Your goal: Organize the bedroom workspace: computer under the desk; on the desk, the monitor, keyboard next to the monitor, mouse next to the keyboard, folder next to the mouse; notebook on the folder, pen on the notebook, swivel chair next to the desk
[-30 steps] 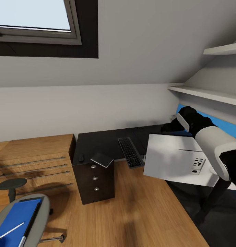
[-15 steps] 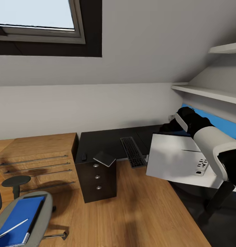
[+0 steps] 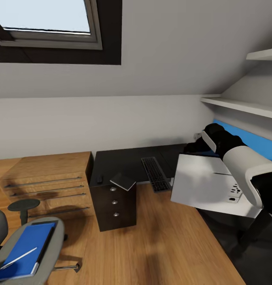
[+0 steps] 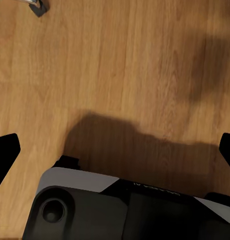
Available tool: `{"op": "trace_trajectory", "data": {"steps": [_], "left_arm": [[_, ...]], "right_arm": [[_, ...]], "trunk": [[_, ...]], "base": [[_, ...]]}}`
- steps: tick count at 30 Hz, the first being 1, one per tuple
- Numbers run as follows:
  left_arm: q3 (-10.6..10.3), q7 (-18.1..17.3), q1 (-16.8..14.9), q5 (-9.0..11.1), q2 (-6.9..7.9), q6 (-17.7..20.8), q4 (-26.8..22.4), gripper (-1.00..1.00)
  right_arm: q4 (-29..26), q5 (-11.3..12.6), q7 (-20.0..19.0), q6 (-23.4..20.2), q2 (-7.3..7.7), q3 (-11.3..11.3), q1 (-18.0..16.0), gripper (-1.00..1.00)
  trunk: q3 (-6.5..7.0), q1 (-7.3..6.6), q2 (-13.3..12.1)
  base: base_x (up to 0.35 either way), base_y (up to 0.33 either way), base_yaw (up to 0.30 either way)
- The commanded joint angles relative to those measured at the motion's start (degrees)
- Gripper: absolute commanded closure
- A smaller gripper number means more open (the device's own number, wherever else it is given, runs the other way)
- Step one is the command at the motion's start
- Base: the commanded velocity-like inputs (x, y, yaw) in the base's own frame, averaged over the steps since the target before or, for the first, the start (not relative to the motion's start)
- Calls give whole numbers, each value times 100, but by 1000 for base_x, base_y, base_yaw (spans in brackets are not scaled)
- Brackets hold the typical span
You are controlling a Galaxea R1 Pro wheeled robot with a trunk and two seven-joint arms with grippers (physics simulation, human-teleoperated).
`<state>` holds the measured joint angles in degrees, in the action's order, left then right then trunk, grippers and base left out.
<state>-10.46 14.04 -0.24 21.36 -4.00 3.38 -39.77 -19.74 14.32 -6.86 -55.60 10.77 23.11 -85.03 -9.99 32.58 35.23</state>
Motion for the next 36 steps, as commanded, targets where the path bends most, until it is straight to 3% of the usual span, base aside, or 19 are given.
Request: {"op": "trace_trajectory", "data": {"steps": [1, 36], "left_arm": [[-28, 47, -2, 43, 4, 23, -14, -100], [-50, 47, -3, 35, -3, 31, -14, -100]], "right_arm": [[-5, 12, -17, -16, 9, 53, -5, -100], [-16, -12, -21, 16, -5, 67, -5, -100]], "trunk": [[-11, 0, 9], [-11, 0, 9]], "base": [[-235, 0, 1], [-143, 0, 0]]}}
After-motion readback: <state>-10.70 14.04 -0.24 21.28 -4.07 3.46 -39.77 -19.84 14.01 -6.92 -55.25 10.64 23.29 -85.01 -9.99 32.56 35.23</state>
